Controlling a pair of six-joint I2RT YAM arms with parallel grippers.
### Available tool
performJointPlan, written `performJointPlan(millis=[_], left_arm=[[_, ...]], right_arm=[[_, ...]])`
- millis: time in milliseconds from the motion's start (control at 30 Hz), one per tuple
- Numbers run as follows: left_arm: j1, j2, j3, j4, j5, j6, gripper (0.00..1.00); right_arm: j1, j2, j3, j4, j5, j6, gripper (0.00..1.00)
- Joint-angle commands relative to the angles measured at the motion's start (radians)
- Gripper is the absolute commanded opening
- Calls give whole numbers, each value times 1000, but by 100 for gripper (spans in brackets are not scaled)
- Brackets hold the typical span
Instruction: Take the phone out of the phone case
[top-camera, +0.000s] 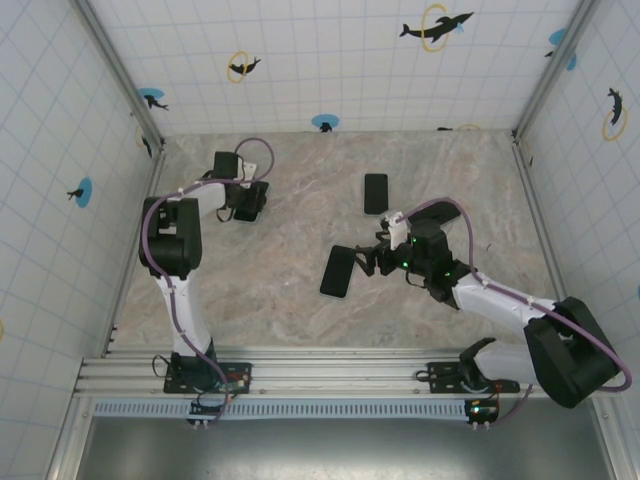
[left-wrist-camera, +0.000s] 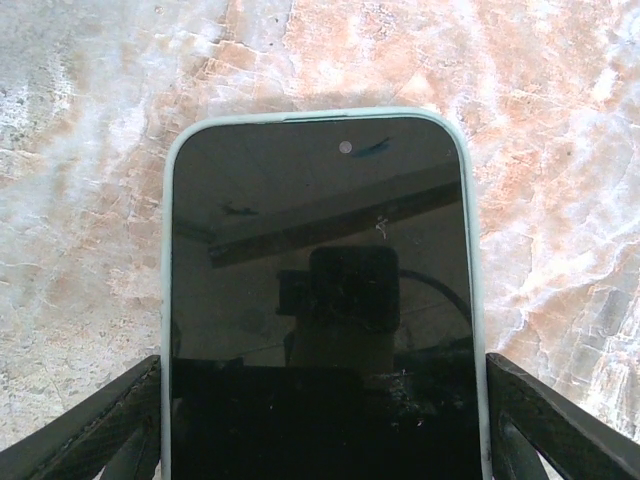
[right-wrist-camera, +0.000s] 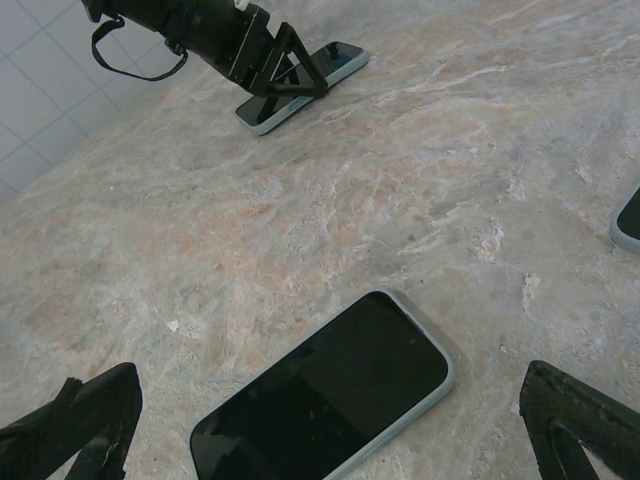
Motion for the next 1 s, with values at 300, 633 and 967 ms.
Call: performJointPlan(millis=[300, 633, 967], left_arm=[[-57, -203, -59, 22, 6, -238, 66], [-202, -486, -298, 267, -21, -494, 65], [-399, -650, -455, 400, -131, -662, 63]], right_arm=[[-27, 85, 51, 162, 0, 201, 99], [52, 195, 174, 186, 112, 325, 99], [135, 332, 312, 185, 176, 402, 88]])
